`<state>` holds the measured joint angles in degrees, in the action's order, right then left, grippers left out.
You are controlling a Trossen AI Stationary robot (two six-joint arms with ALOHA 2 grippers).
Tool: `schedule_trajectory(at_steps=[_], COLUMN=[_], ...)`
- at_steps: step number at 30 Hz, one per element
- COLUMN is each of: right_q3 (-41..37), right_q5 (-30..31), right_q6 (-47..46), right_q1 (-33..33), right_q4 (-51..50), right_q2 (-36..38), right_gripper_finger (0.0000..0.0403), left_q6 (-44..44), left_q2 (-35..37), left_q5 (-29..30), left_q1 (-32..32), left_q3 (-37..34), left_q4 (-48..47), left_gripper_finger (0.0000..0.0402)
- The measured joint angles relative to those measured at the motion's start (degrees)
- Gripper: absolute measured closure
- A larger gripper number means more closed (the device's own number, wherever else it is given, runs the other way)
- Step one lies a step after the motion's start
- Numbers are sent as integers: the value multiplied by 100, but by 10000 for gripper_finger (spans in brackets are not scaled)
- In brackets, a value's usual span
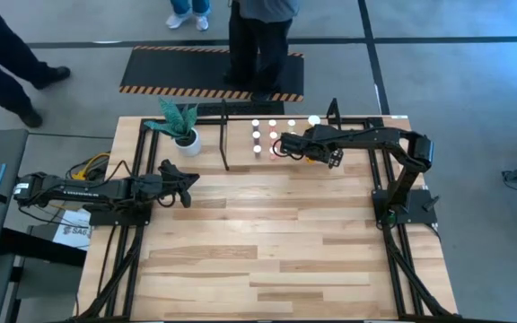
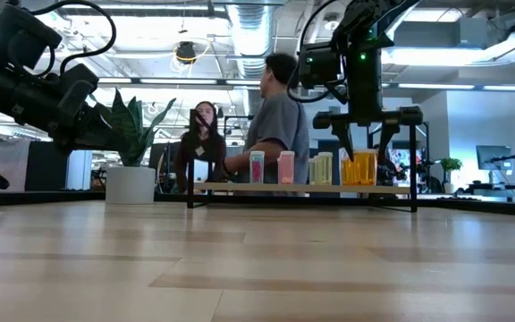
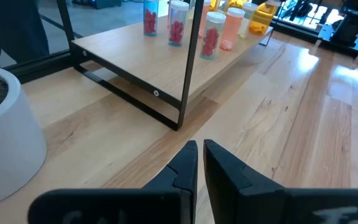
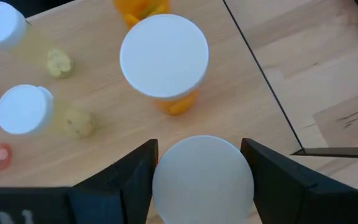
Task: Pick and place medicine bottles onto shelf by color
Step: Put the orange pill bottle on the shelf
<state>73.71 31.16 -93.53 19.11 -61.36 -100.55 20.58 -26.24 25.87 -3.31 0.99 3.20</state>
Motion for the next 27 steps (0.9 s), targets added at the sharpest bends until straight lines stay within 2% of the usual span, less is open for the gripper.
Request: schedule_trajectory(at_steps=[27], right_q3=[0], right_q5=[197], right_q6=[69], right_q1=[1], right_q4=[55], right_q2=[0], right_gripper_finger=[152], left_q6=[0], left_q2=[-2], left_q5=[-1], left_q1=[1], left_q3=[-2], left_q4=[0], left_gripper_finger=[388])
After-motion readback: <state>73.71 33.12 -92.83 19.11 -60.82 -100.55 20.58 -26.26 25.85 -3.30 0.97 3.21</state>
